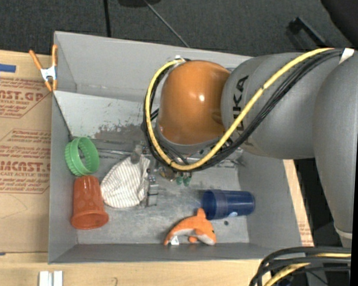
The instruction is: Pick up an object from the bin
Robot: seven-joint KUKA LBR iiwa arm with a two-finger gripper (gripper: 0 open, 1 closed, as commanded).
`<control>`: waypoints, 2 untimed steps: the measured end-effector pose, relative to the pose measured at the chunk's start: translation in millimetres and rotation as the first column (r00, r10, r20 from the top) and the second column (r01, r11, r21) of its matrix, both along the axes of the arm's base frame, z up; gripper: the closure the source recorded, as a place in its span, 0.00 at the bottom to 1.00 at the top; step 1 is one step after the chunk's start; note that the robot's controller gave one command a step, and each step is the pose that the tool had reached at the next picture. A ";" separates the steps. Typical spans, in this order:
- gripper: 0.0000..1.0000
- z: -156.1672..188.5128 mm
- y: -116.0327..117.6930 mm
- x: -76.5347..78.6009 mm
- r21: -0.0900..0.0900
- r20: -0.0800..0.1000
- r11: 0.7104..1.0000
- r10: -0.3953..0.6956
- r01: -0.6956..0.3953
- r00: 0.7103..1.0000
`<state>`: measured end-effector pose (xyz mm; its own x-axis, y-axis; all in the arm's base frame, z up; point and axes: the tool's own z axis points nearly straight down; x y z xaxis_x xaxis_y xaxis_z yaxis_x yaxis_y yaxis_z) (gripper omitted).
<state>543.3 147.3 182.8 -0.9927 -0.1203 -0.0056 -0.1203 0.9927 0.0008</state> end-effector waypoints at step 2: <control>0.00 -38.0 -12.3 32.3 -0.001 -0.002 0.902 0.432 -0.432 0.902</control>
Offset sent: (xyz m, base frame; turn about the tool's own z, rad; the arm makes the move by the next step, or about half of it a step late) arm 0.0404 -0.0148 -0.0486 -0.5834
